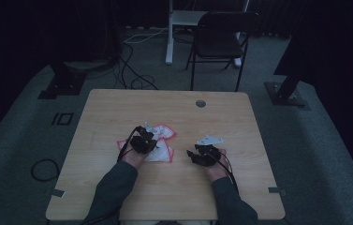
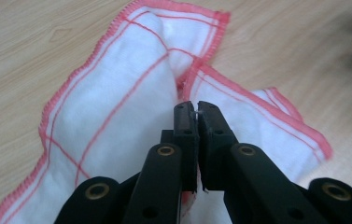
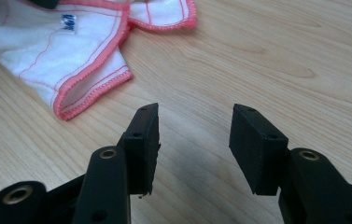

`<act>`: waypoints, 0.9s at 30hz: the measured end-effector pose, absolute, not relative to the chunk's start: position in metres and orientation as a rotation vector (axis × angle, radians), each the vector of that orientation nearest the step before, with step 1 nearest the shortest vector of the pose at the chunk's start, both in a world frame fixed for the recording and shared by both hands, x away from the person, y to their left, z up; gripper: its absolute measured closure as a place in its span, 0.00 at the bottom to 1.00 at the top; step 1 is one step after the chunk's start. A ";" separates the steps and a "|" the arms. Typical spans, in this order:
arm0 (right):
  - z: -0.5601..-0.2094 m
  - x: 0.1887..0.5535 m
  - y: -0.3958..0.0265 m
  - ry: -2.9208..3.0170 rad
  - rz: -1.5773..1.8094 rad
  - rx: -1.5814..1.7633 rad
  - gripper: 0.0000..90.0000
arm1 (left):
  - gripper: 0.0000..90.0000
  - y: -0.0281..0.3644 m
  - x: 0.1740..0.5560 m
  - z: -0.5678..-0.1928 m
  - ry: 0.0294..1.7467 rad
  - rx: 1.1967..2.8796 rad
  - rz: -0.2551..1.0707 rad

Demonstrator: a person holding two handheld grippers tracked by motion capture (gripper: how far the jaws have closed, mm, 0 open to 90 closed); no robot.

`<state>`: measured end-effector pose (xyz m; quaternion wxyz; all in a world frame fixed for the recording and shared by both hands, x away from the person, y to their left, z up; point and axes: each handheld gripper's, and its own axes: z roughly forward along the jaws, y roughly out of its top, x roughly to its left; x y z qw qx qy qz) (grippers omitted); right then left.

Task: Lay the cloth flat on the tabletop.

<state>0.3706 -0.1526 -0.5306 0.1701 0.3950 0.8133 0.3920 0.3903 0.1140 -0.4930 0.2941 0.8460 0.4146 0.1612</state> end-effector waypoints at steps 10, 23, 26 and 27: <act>-0.530 0.371 -0.143 2.324 1.115 1.105 0.59 | 0.99 0.137 0.352 -0.492 1.092 2.162 0.422; -0.531 0.375 -0.127 2.345 1.115 1.084 0.61 | 0.98 0.163 0.295 -0.512 1.087 2.089 0.381; -0.531 0.377 -0.124 2.346 1.117 1.084 0.61 | 0.97 0.167 0.283 -0.514 1.079 2.087 0.365; -0.531 0.377 -0.123 2.347 1.117 1.085 0.61 | 0.97 0.167 0.281 -0.515 1.078 2.090 0.359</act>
